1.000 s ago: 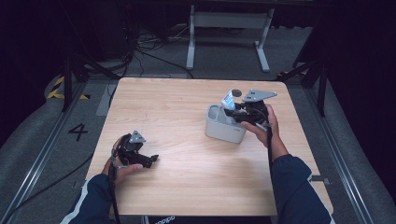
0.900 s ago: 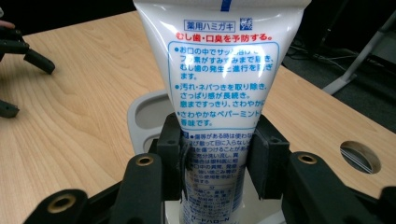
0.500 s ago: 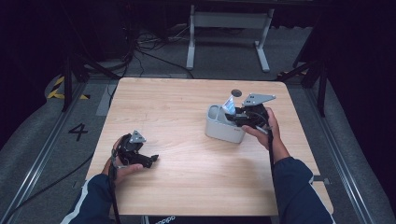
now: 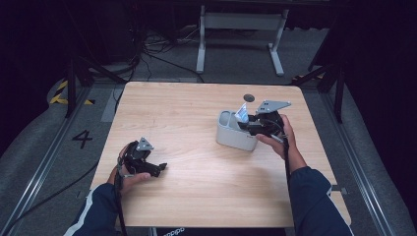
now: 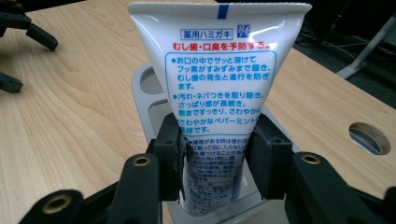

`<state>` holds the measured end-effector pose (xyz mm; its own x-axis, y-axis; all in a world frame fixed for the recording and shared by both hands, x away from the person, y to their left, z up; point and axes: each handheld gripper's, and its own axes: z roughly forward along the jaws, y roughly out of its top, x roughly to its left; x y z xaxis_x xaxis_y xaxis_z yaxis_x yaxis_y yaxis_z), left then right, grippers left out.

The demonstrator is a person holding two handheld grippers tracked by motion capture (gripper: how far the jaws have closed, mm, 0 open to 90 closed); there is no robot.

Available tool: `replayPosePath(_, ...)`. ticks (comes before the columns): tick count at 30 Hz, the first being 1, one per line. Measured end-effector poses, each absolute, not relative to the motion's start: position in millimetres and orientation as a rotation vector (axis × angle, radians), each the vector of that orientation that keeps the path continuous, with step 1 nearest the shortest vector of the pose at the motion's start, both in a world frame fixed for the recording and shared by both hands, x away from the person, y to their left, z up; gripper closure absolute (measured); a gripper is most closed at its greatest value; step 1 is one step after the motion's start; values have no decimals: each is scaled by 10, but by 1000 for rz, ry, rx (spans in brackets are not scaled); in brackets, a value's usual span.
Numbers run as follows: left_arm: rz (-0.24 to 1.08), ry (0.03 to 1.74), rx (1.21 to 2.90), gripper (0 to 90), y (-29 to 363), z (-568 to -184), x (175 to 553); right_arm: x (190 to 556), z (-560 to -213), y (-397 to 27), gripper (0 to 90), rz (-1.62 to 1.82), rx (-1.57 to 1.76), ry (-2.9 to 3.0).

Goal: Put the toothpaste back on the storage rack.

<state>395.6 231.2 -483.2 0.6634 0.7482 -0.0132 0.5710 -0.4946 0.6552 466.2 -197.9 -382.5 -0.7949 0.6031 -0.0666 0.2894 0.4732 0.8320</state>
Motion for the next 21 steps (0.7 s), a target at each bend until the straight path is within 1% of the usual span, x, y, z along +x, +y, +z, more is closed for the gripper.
replayPosePath(1, 362, 1015, 2242, 5, 2312, -4832, 3956, 4651, -3817, -1995, 561, 1273, 755, 2364)
replayPosePath(5, 362, 1015, 2241, 5, 2312, -4832, 3956, 4628, -3791, -1998, 574, 1299, 749, 2345)
replayPosePath(11, 362, 1015, 2241, 5, 2312, -4832, 3956, 4611, -3758, -2025, 555, 1311, 765, 2319)
replayPosePath(21, 362, 1015, 2242, 5, 2312, -4832, 3956, 4548, -3712, -2051, 499, 1327, 765, 2297)
